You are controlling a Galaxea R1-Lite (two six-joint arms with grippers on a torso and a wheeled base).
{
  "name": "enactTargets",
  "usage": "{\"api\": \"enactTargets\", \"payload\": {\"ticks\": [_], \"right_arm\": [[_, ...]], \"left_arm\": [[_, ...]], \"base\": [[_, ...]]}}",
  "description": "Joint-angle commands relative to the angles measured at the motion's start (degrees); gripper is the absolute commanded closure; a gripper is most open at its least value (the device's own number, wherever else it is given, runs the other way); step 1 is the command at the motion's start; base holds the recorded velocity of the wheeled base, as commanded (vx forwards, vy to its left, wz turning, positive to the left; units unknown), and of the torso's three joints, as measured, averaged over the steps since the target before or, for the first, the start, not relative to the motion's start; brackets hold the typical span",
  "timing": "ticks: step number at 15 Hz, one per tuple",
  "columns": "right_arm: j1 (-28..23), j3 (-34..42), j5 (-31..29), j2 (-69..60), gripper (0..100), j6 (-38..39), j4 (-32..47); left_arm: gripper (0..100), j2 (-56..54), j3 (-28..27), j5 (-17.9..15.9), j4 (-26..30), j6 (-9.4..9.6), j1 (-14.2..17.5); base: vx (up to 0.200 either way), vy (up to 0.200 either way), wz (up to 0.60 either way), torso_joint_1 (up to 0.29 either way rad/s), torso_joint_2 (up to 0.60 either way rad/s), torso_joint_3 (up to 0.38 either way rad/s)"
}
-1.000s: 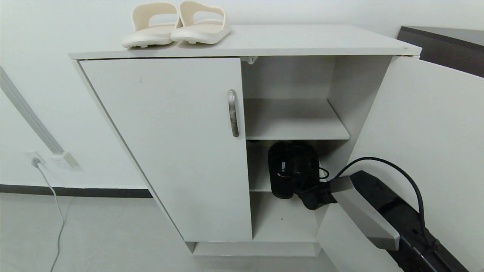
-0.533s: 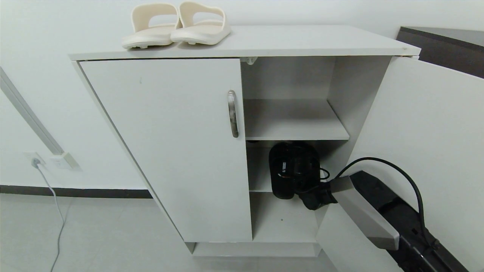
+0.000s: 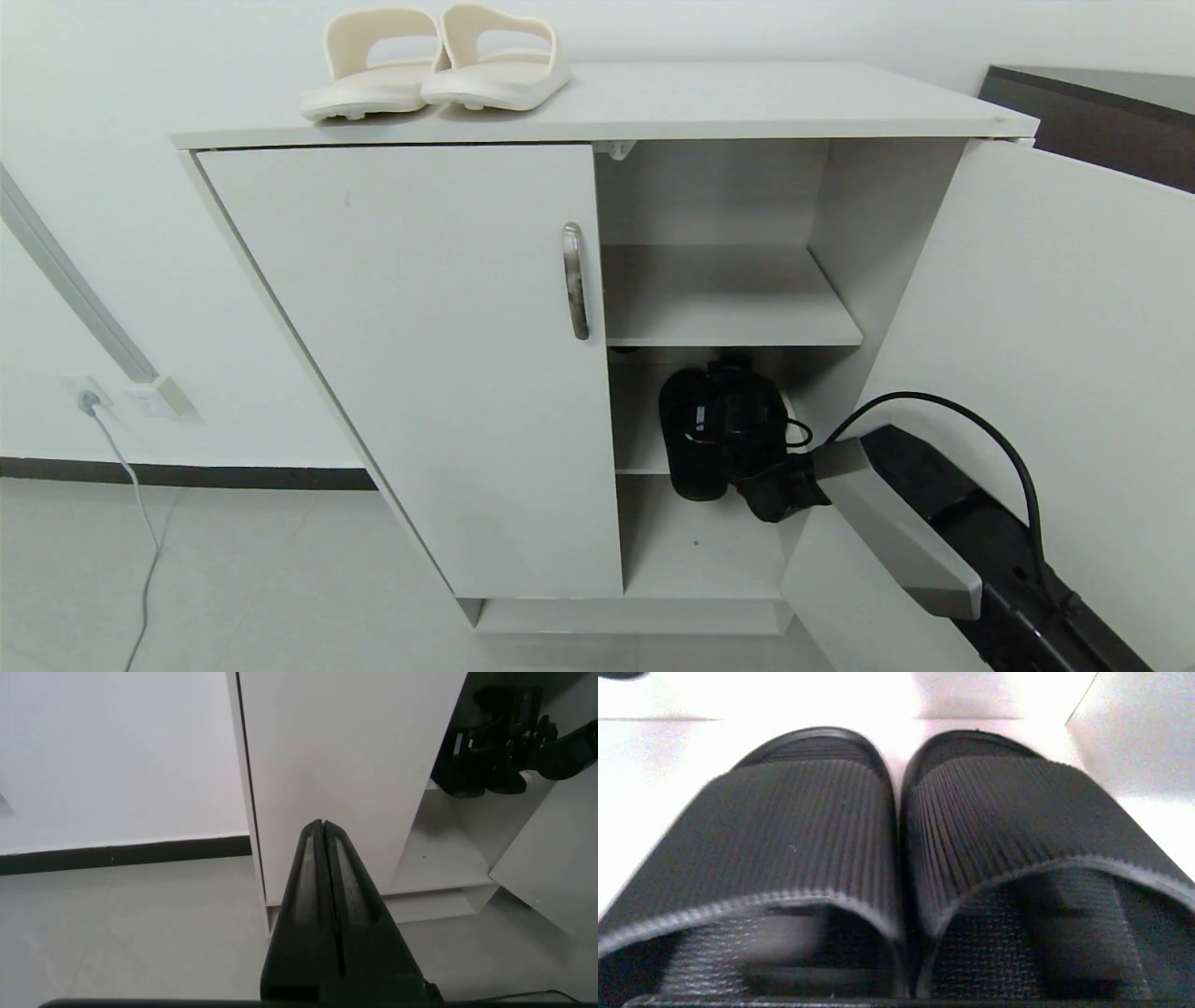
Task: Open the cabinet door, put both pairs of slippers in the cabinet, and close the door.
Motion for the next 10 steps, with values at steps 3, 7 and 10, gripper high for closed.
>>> {"api": "enactTargets", "payload": {"ticks": [3, 7, 10], "right_arm": [[0.2, 0.0, 0.0, -0.6, 0, 0.0, -0.5], [0.4, 11.5, 0.0, -7.4, 0, 0.1, -5.5], [0.6, 22.4, 0.0, -11.8, 0, 0.0, -10.2]], "left_arm": [[100, 0.1, 0.0, 0.0, 0.0, 0.0, 0.0], [100, 0.1, 0.0, 0.0, 0.0, -0.09, 0.0], [100, 0.1, 0.0, 0.0, 0.0, 0.0, 0.0]], "base": [[0.0, 0.0, 0.0, 0.0, 0.0, 0.0], [0.0, 0.0, 0.0, 0.0, 0.0, 0.0], [0.0, 0.0, 0.0, 0.0, 0.0, 0.0]]}}
